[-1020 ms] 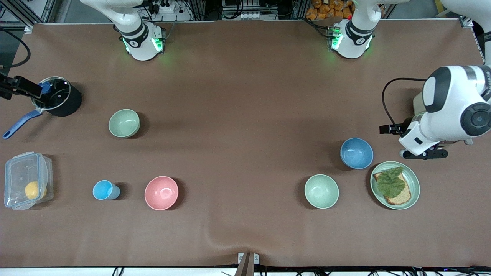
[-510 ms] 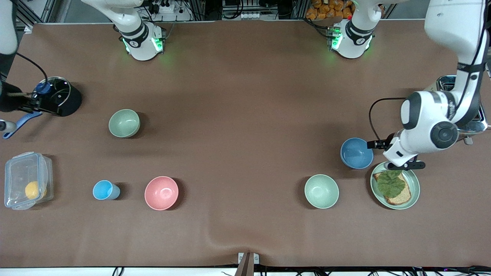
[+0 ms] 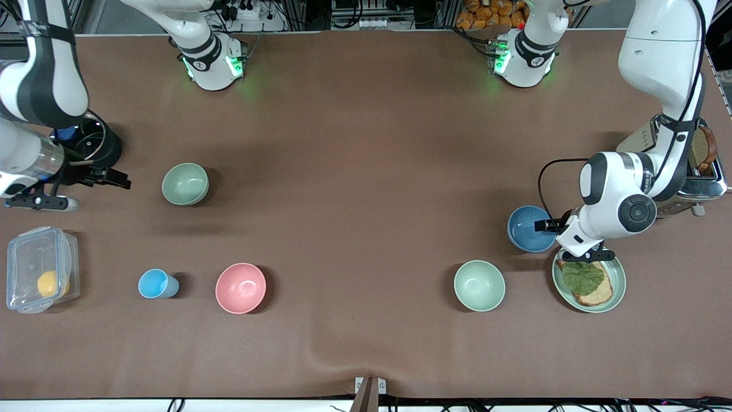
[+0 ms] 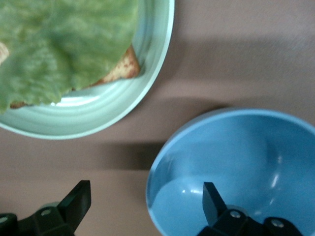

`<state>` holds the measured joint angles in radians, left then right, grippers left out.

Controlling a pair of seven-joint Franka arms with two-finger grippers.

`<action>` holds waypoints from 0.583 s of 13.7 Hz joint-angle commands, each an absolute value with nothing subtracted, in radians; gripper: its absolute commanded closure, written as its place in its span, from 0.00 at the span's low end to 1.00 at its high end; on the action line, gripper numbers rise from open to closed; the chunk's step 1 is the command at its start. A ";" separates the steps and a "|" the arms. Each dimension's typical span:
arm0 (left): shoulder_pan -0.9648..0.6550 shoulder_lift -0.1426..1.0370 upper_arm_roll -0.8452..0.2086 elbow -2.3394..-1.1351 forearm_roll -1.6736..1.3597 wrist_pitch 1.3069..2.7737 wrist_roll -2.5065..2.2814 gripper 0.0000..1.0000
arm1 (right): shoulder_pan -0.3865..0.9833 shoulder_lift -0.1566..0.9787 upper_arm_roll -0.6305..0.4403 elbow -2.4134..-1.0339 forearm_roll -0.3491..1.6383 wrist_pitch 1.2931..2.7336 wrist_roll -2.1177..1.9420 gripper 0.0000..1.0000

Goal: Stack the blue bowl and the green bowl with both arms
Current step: 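Lower the left gripper onto the blue bowl while the right gripper reaches the green bowl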

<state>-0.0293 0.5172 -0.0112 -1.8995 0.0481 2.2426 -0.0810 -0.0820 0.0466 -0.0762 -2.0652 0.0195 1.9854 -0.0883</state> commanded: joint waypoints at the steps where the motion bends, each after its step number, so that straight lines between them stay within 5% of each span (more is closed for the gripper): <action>1: -0.029 0.535 -0.025 -1.881 0.028 2.267 -0.084 0.00 | -0.066 0.015 -0.074 -2.190 0.035 2.097 -0.110 0.00; 5: -0.026 0.541 -0.026 -1.871 0.026 2.269 -0.084 0.00 | -0.061 0.018 -0.074 -2.293 0.035 2.222 -0.110 0.00; 6: -0.028 0.541 -0.026 -1.873 0.026 2.269 -0.084 0.30 | -0.063 0.020 -0.074 -2.318 0.035 2.256 -0.110 0.00; 7: -0.031 0.541 -0.026 -1.873 0.026 2.267 -0.084 0.95 | -0.063 0.026 -0.074 -2.344 0.035 2.293 -0.113 0.00; 8: -0.031 0.541 -0.026 -1.875 0.028 2.267 -0.080 1.00 | -0.063 0.034 -0.075 -2.370 0.035 2.342 -0.115 0.00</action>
